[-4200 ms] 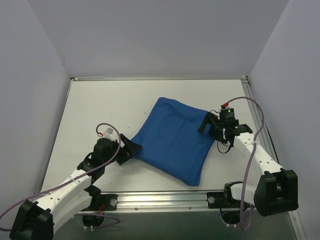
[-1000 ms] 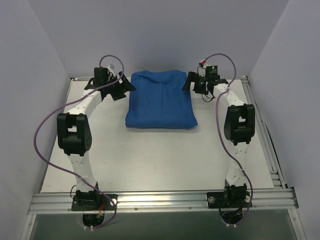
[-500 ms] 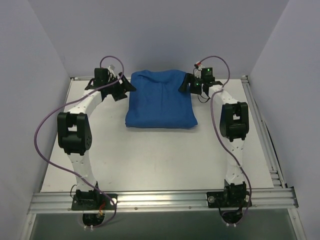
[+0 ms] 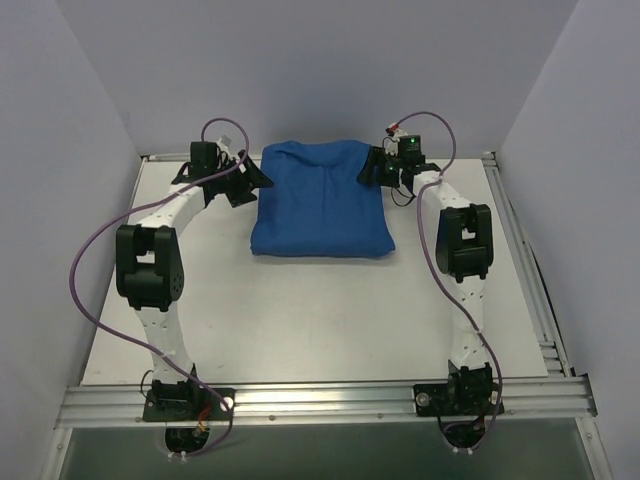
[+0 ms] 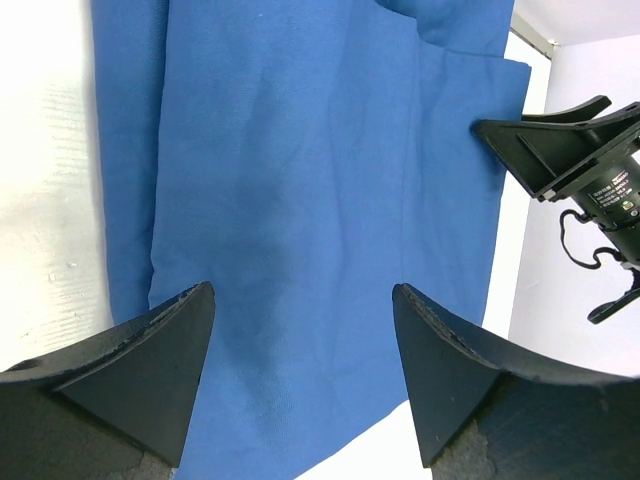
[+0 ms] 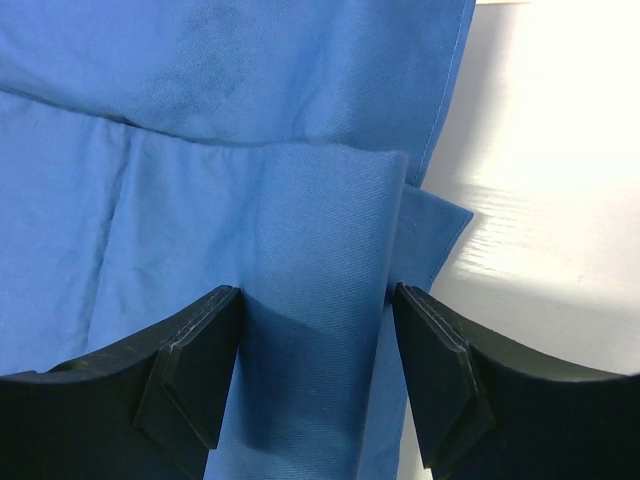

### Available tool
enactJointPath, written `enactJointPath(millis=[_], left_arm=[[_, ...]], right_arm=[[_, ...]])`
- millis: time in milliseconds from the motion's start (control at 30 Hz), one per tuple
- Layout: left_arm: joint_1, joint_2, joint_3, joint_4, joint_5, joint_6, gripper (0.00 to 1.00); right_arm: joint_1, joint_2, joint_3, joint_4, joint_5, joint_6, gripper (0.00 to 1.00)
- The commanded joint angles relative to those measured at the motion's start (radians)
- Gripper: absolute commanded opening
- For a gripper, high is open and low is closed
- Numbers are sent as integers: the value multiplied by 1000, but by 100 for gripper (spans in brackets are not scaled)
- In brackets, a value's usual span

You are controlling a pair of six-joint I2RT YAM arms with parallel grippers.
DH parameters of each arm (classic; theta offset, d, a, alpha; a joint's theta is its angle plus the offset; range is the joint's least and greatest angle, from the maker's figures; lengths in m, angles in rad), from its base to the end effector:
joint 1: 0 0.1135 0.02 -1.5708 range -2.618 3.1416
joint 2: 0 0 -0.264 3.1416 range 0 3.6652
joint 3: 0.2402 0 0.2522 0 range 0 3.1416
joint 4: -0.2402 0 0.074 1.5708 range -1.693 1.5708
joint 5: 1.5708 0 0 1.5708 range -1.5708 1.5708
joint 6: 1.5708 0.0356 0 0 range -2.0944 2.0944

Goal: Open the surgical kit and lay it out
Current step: Open the surgical kit at the center of the board.

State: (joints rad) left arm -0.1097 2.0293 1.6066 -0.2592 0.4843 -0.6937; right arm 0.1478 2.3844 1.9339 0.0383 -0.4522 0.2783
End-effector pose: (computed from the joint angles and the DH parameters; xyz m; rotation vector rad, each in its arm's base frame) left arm 0.4622 -0.0676 0.2380 -0.4078 2.3075 -0.9624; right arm 0.5473 0.0972 0.1997 -0.1689 2.0034 0.7220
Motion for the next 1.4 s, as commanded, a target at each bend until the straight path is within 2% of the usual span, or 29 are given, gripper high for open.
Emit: enactJointPath(millis=[0,300,533,600,633,733,800,833,867,967,1100,1267,1333,1367], left_arm=[[2,-20,6,58,25,-1,80],[4,-27,-1,61,33,-3,80],[2,-24,-5,77,45,-15,80],[2,-29,-10,80,45,-15,80],[4,-29,-11,81,43,-13,80],[5,-29,-13,83,45,-18,80],[4,-29,-14,87,45,-23,80],[4,-29,-14,89,46,-23,79],[4,-30,-14,89,46,-23,79],[4,-37,-19,86,43,-23,79],[5,-50,-28,89,36,-39,75],[4,-101,-75,101,25,-78,70],[4,-155,-100,109,10,-92,70],[4,-173,-123,110,5,-96,70]], right_arm=[[9,-53,69,6,43,-31,62],[9,-56,97,-29,81,-51,64],[13,-27,103,-28,46,-51,59],[16,-33,94,-14,53,-50,55],[16,-34,99,-12,58,-48,48],[18,-24,118,-12,60,-47,45],[18,-7,152,-31,67,-44,36],[18,-1,166,-34,69,-44,24],[18,5,184,-34,69,-42,19],[22,2,204,-34,84,-41,13],[33,-24,226,-78,98,-45,0],[67,-118,202,-109,70,-38,0],[81,-171,112,-104,37,-25,0],[97,-250,62,-94,41,-19,0]])
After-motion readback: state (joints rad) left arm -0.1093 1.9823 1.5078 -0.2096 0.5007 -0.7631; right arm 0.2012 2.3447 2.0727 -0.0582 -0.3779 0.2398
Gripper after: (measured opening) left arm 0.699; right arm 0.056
